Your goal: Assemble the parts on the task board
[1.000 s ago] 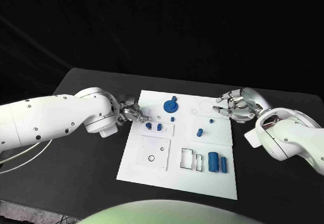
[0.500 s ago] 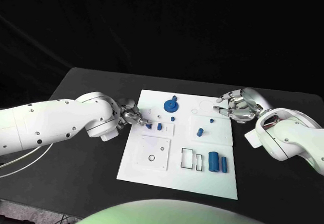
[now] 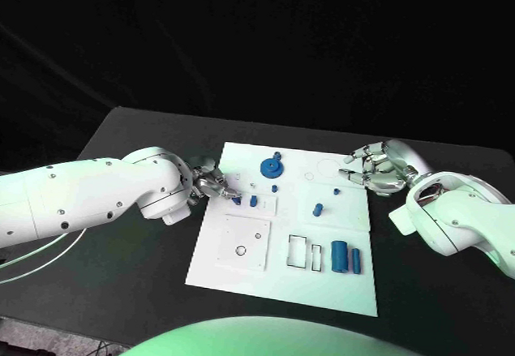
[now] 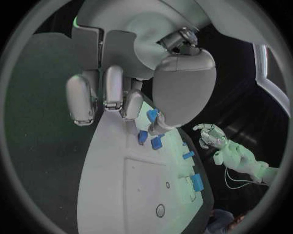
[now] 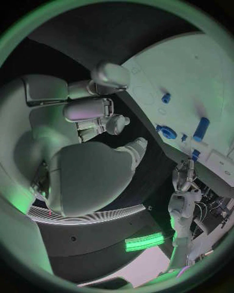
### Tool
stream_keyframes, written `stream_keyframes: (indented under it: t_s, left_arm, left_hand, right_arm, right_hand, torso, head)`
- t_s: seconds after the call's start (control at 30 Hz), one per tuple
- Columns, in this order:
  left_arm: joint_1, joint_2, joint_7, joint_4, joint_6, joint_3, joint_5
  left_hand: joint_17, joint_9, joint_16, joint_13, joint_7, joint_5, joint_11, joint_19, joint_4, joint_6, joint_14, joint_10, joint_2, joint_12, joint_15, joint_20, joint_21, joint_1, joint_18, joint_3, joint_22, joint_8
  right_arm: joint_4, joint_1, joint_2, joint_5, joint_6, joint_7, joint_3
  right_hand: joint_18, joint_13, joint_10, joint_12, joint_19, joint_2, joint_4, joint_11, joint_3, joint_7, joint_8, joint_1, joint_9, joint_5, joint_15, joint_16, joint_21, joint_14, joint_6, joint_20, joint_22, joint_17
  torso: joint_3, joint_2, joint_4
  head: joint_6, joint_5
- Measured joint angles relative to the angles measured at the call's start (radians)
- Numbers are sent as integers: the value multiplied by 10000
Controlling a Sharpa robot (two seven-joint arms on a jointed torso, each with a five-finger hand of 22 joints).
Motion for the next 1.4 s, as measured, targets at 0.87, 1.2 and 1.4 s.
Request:
stream_keyframes:
  t_s: [0.87,1.2,1.4]
  left_arm:
    - [-3,94,27,-100,101,2,231]
    - [-3,119,27,-130,129,1,258]
    - [-3,137,36,-140,150,6,274]
  left_hand:
    - [-1,-32,0,1,-69,215,0,-1,-17,69,0,0,149,0,0,0,-40,427,0,18,0,0]
    - [0,-34,0,-6,-72,392,0,-1,-70,73,0,0,294,0,0,0,-78,1083,0,211,0,64]
    - [0,-59,0,-14,-92,172,0,-1,-97,93,0,0,357,0,0,0,-79,1626,-1,465,-1,106]
  right_arm:
    - [-18,-16,19,0,3,-5,0]
    - [-18,-17,16,0,3,-5,1]
    - [-18,-17,15,0,3,-5,2]
  right_hand:
    - [0,1,0,0,0,0,0,0,0,0,-1,0,0,0,0,0,0,0,0,0,6,-1]
    - [0,1,0,45,0,1,0,0,0,0,39,1,-10,0,0,0,0,0,0,0,5,-1]
    - [0,1,0,45,0,0,0,0,0,1,39,1,-10,0,0,0,0,0,1,0,4,-1]
  torso:
    - [3,0,0]
    - [-2,-1,3]
    - [-3,-1,4]
  head:
    - [0,-35]
    - [0,-45]
    - [0,-46]
